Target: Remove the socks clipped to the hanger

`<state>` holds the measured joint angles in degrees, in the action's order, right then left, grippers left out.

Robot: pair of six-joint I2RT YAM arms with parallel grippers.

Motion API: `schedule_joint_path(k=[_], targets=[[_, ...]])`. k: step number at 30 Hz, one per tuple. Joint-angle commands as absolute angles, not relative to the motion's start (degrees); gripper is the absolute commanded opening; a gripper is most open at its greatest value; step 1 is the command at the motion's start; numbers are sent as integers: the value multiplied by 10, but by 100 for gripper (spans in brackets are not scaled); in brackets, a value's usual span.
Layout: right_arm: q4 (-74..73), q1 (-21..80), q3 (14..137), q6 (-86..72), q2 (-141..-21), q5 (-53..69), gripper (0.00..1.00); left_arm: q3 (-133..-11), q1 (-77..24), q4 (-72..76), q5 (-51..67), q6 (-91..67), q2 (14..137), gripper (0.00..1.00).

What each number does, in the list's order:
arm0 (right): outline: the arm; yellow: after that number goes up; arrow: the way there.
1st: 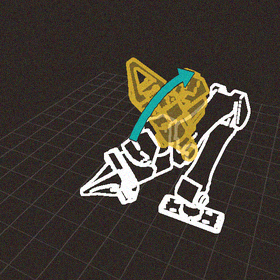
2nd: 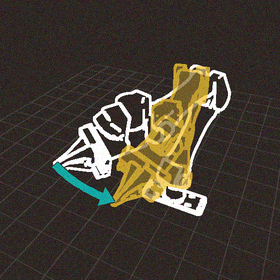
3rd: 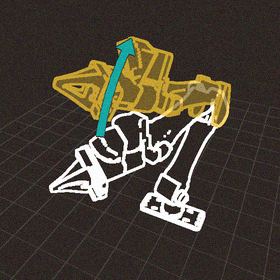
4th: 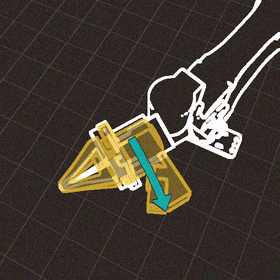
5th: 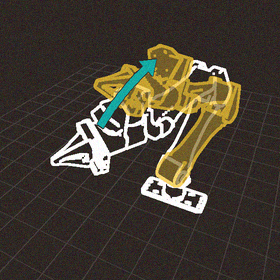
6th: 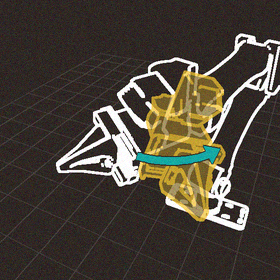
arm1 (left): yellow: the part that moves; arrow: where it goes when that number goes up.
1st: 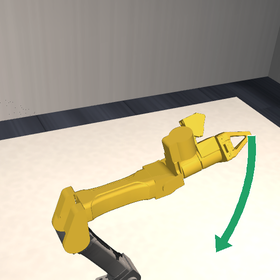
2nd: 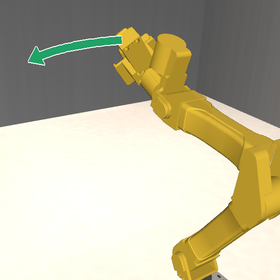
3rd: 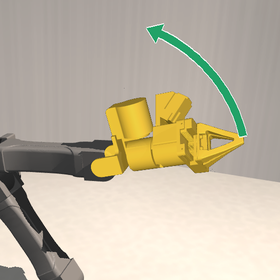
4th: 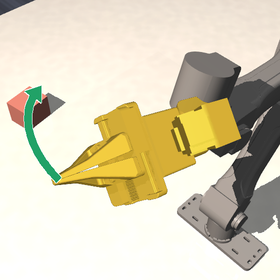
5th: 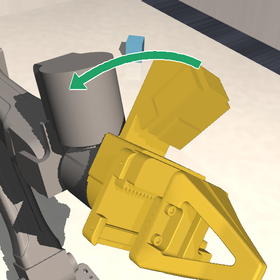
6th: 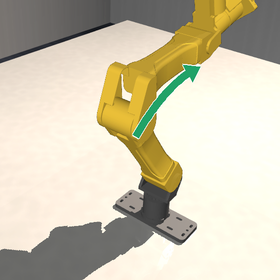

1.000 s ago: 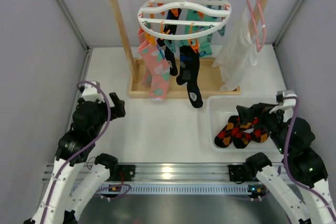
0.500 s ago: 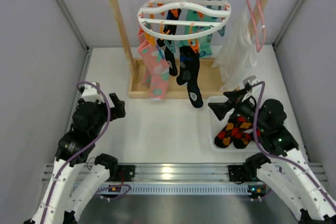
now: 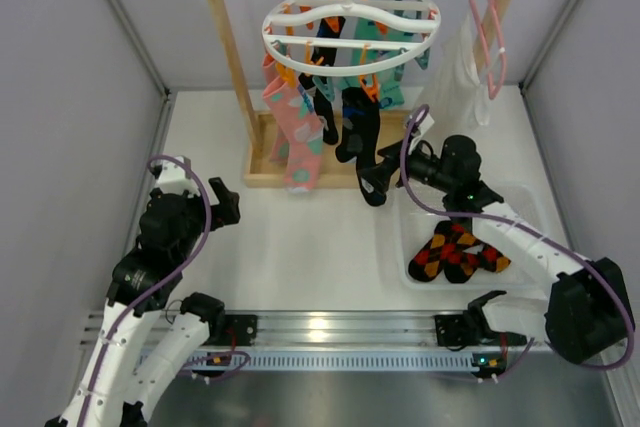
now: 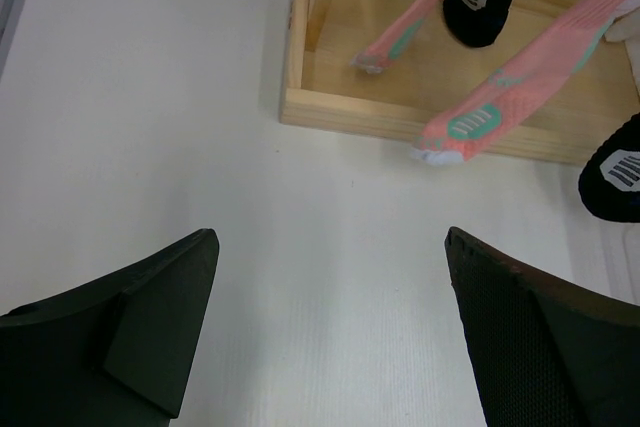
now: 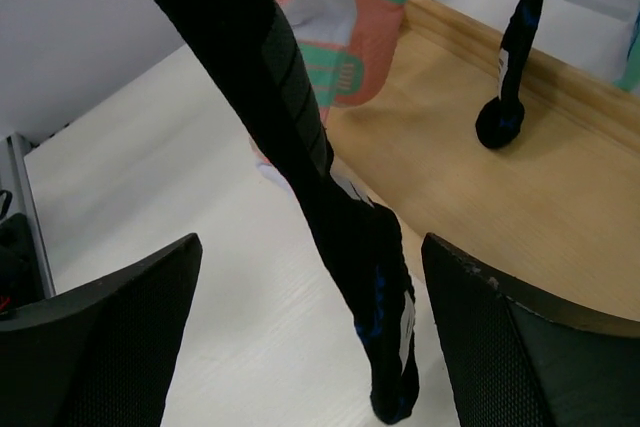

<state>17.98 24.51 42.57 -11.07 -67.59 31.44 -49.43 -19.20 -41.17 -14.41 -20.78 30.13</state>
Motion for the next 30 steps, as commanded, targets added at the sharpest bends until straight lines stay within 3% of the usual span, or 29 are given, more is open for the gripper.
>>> schedule_joint_path(k=[1, 4, 8, 10, 11, 14, 25, 28, 30], targets=[[262, 270, 469, -74, -707, 335, 86, -490, -192, -383, -149, -219, 301, 99], [295, 281, 465, -70, -731, 323, 75, -492, -193, -384, -151, -228, 301, 99], [325, 296, 447, -76, -742, 320, 39, -503, -192, -385, -181, -245, 294, 99], [335, 306, 435, -76, -737, 309, 31, -508, -193, -384, -174, -243, 287, 99], [334, 314, 432, -76, -737, 299, 20, -516, -193, -384, -167, -239, 286, 99], [340, 333, 415, -84, -720, 255, 3, -554, -192, -385, -113, -242, 302, 99], [334, 419, 367, -135, -679, 101, 0, -800, -194, -386, -3, -261, 507, 98], [327, 451, 368, -125, -681, 39, 0, -847, -234, -388, -68, -248, 538, 98], [312, 462, 380, -126, -694, 11, 0, -867, -322, -389, -187, -236, 562, 99]])
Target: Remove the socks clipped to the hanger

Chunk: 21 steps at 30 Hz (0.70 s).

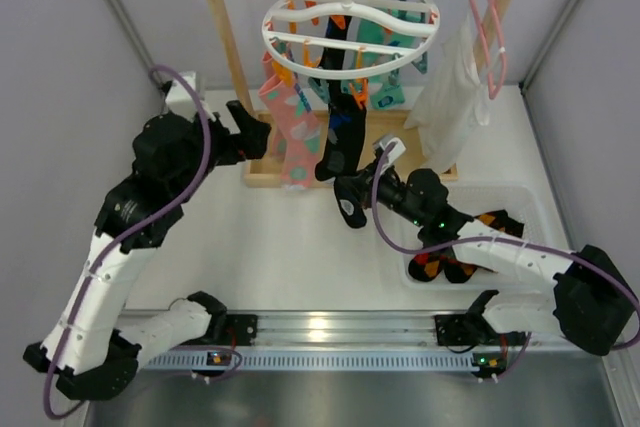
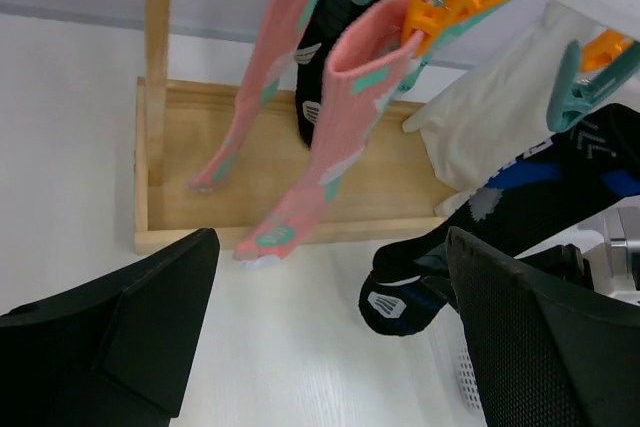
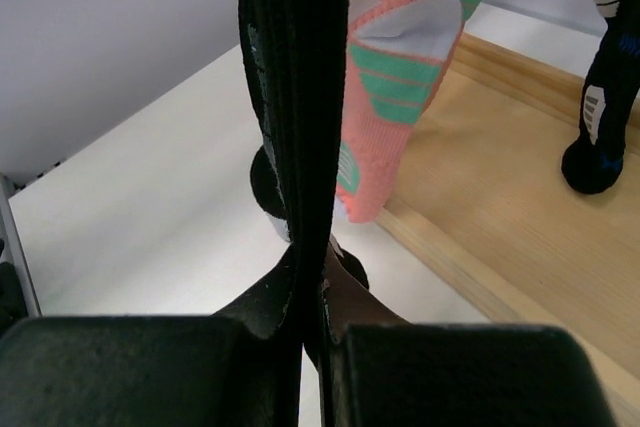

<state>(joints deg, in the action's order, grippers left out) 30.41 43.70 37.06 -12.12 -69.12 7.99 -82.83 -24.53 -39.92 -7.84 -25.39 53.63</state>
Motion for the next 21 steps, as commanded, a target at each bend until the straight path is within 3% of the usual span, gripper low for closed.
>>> schedule_joint_path(k=[1, 5, 8, 21], targets=[[309, 473, 384, -127, -699, 5, 0, -887, -353, -395, -235, -224, 574, 98], [303, 504, 401, -123, -721, -52, 0, -938, -613, -397, -590, -173, 652, 99], [315, 515, 403, -133, -734, -56, 0, -986, -729, -396, -677, -155, 709, 99], [348, 545, 403, -164, -761, -91, 0, -1149, -742, -390, -724, -95, 862, 99]])
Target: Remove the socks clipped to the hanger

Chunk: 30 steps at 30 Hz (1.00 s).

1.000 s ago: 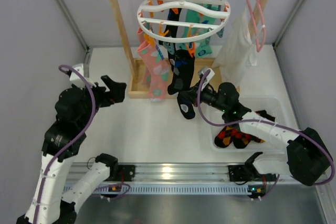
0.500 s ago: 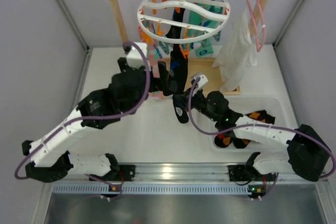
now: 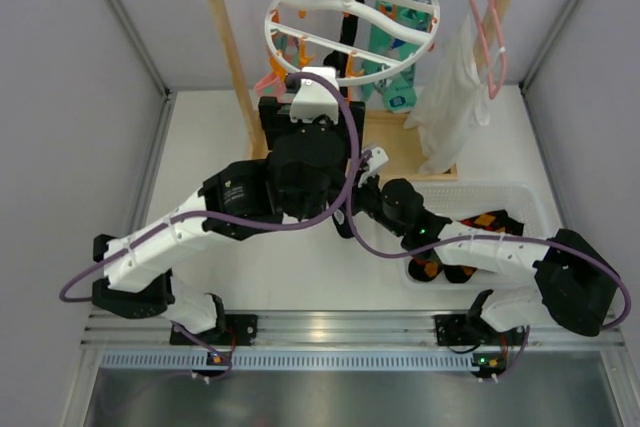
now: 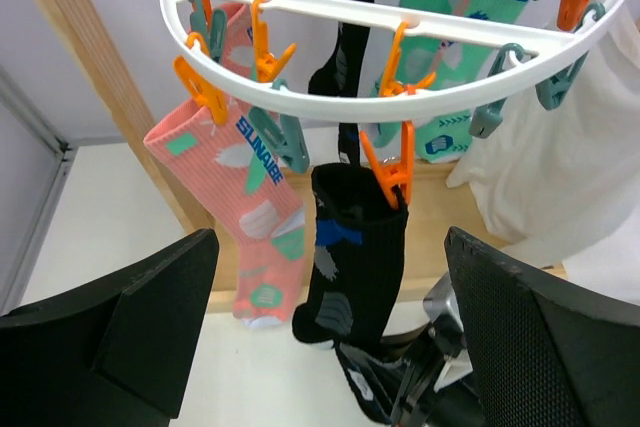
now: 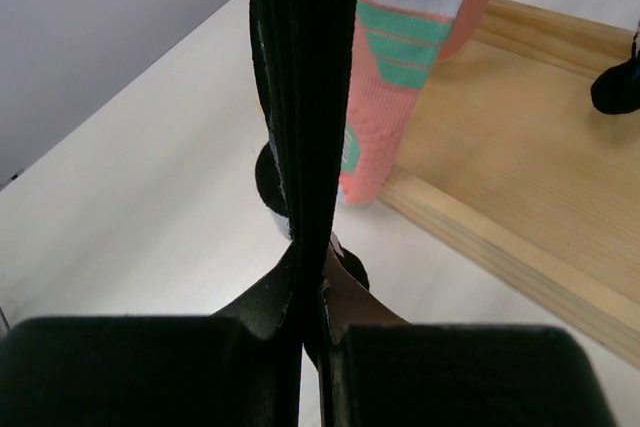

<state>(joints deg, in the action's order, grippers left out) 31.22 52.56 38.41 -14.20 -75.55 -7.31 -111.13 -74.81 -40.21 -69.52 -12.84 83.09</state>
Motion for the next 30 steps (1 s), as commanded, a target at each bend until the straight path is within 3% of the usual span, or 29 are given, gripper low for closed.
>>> schedule_joint_path(k=[1, 7, 14, 22, 26, 30], targets=[[349, 547, 403, -167, -760, -93, 0, -1153, -728, -390, -705, -97, 872, 99], [361, 555, 396, -178, -749, -83, 0, -1167, -658, -387, -594, -115, 886, 98], [363, 555, 391, -190, -754, -75, 0, -1200, -643, -383, -605, -114, 938, 96], [375, 561, 383, -185, -737, -38, 0, -1207, -610, -383, -585, -130, 956, 84], [360, 566, 395, -175, -736, -33, 0, -1207, -599, -381, -571, -140, 962, 73], [352, 576, 403, -168, -744, -36, 0, -1211, -590, -374, -571, -141, 969, 72]])
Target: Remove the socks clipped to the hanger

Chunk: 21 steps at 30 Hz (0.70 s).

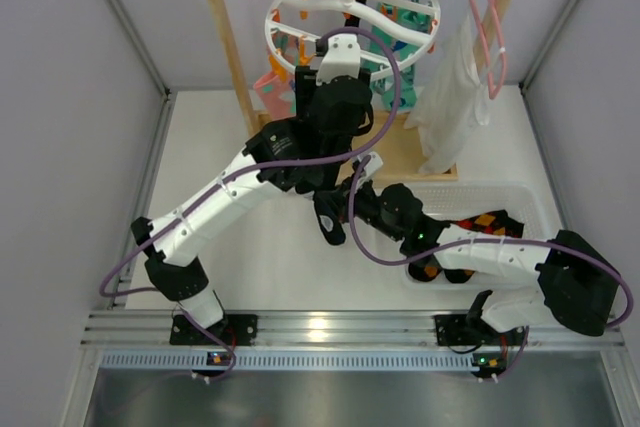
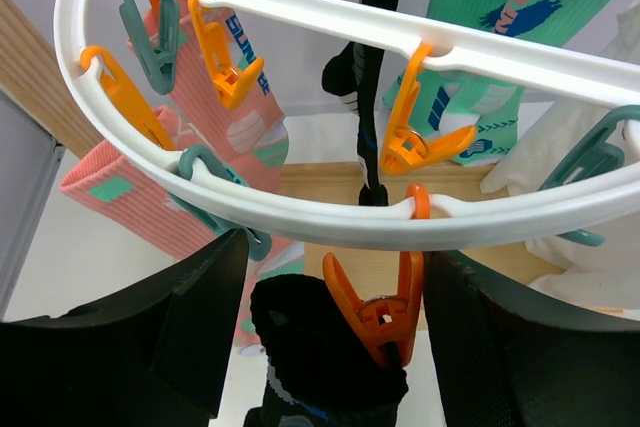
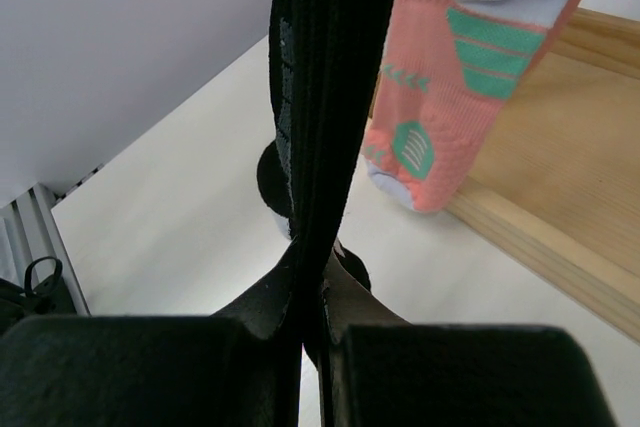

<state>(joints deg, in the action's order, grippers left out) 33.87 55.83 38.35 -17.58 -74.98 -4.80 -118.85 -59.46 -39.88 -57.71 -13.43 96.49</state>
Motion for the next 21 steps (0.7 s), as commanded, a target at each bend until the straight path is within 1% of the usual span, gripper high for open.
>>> schedule_joint_path(k=[1, 3, 5, 6, 7, 8, 9, 11, 12, 14, 15, 18, 21], targets=[[351, 578, 403, -167, -747, -36, 0, -1214, -589, -370, -571, -137, 974, 70], [351, 579, 405, -165, -749, -37, 0, -1217, -588, -369, -574, -136, 976, 68], [351, 581, 407, -165, -754, -36, 0, -1219, -588, -366, -570, -134, 979, 62], [352, 583, 407, -164, -755, -36, 0, -1220, -585, -366, -570, -134, 982, 61], [352, 583, 409, -164, -757, -37, 0, -1220, -584, -365, -570, -134, 982, 57], [352, 584, 408, -163, -756, -37, 0, -1221, -584, -364, -570, -134, 983, 57], [352, 585, 410, -164, -758, -36, 0, -1220, -581, -363, -569, -134, 983, 51], [351, 586, 409, -162, -758, -36, 0, -1223, -581, -360, -567, -132, 986, 44], [351, 587, 408, -162, -758, -37, 0, -1224, -581, -361, -563, -131, 987, 30], [358, 588, 401, -162, -754, -37, 0, -1225, -581, -361, -562, -130, 988, 17], [361, 588, 396, -164, -751, -39, 0, -1225, -581, -360, -563, -130, 988, 7], [366, 590, 382, -164, -737, -46, 0, -1221, -581, -361, -564, -130, 988, 5], [355, 590, 366, -164, -713, -54, 0, -1212, -580, -362, -559, -134, 979, 11]])
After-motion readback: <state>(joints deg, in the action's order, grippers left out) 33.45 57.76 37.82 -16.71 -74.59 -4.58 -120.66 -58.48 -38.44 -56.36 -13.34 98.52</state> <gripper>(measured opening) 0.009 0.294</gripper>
